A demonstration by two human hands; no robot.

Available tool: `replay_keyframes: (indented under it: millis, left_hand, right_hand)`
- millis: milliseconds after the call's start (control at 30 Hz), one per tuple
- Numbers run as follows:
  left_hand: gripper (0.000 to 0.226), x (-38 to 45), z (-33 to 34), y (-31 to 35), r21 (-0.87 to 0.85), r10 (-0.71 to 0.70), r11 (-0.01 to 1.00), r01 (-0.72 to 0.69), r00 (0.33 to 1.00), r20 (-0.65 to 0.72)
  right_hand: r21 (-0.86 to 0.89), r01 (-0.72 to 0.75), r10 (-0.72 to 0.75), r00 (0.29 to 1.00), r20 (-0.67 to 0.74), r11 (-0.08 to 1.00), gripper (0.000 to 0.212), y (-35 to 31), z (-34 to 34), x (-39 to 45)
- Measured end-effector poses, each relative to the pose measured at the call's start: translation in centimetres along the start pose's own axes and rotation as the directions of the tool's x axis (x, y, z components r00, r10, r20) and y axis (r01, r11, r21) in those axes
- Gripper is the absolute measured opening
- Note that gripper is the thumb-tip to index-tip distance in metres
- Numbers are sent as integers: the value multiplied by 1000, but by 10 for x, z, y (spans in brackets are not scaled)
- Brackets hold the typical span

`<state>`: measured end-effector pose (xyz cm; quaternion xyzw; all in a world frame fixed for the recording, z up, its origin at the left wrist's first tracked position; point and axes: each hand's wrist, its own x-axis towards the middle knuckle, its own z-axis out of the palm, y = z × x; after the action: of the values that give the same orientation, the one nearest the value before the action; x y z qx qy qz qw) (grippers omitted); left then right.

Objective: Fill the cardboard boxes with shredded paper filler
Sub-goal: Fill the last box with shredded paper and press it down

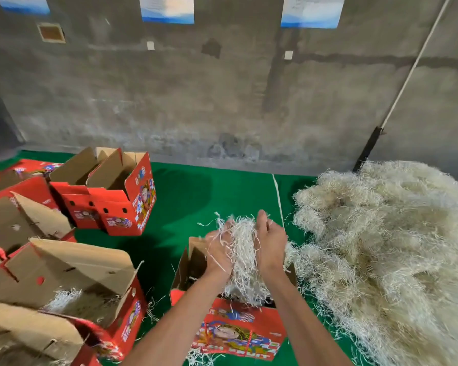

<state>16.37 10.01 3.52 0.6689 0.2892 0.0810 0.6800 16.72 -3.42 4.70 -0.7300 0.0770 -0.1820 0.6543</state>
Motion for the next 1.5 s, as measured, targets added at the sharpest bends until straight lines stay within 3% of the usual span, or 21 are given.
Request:
replay_keyframes:
  millis: [67, 100, 133, 167, 200, 233, 267, 400, 467, 533, 600, 667, 733, 833, 900, 1000, 1133, 1233, 1300, 1400, 1500]
  left_hand:
    - [15, 20, -12, -1, -12, -1, 1000, 0, 996, -94]
    - [21, 27, -16, 5, 205, 22, 979, 9, 989, -148]
    - [31, 28, -18, 1, 467, 160, 882, -65, 973, -165]
    - [35, 24, -18, -3, 418, 181, 904, -84, 964, -197]
    - [35, 13, -16, 0, 102, 23, 995, -4, 983, -180]
    - [44, 0, -9, 3, -48, 0, 999, -5, 995, -102]
    - [59, -10, -4, 5, -57, 2, 998, 1, 999, 38]
    - [112, -28, 3, 10, 110, 152, 978, -179, 965, 215]
    - [99, -38, 9, 10, 213, 185, 945, -248, 943, 276]
    - [49, -47, 17, 10, 156, 280, 937, -313, 939, 199]
    - [58, -39, 18, 14, 77, 339, 934, -349, 933, 122]
    - [59, -27, 11, 24, 90, 251, 962, -257, 966, 69]
    - [42, -14, 17, 21, 37, 152, 988, -152, 988, 18]
    - [61, -18, 28, 17, -35, 36, 999, -33, 996, 87]
    - [50, -6, 16, 21, 4, 46, 999, -46, 999, 27]
    - [43, 12, -7, 28, -158, 82, 983, -91, 995, -65]
    - [30, -20, 20, 10, -92, 106, 991, -94, 986, 133]
    - [63, -30, 21, 11, -50, 221, 975, -215, 951, 215]
    - [59, -39, 23, 7, -17, 296, 954, -299, 933, 203]
    - [21, -50, 27, -3, -66, 273, 962, -265, 946, 175]
    - [36, -9, -4, 10, -50, 202, 979, -199, 977, 73]
  right_hand:
    - [19, -43, 45, 993, -107, 999, 51, 1, -13, 8]
    - [36, -62, 67, 982, -175, 997, 51, 3, -21, 15]
    - [36, -65, 71, 976, -207, 997, 51, 4, -27, 19]
    - [23, -53, 57, 979, -196, 998, 51, 5, -27, 19]
    - [17, -35, 37, 986, -163, 999, 51, 5, -22, 16]
    - [17, -17, 19, 991, -134, 1000, 51, 5, -14, 12]
    - [25, -7, 10, 992, -127, 1000, 51, 4, -10, 9]
    - [42, 62, -53, 981, -186, 997, 54, -3, -17, 15]
    - [34, 137, -132, 983, -129, 990, 51, -9, -4, 5]
    - [-10, 180, -180, 981, -71, 984, 51, -15, 10, -7]
    - [-6, 131, -132, 991, -20, 991, 55, -18, 6, -4]
    - [36, 65, -65, 998, 0, 997, 53, -21, 0, 3]
    - [98, 24, -22, 1000, -20, 995, 49, -22, 9, 0]
    - [73, 39, -35, 998, -51, 997, 48, -17, 25, -9]
    - [38, -1, 4, 996, -90, 999, 48, -11, 5, 1]
    - [50, 19, -11, 987, -161, 999, 50, -6, -20, 16]
    - [1, 71, -71, 998, 4, 998, 50, -15, 15, -6]
    - [52, 38, -36, 998, -53, 998, 49, -14, 12, 2]
    - [18, 76, -74, 994, -80, 997, 52, -13, 10, 4]
    - [-13, 111, -112, 990, -84, 994, 53, -15, 17, -4]
    - [33, 51, -48, 993, -110, 998, 52, -11, -17, 14]
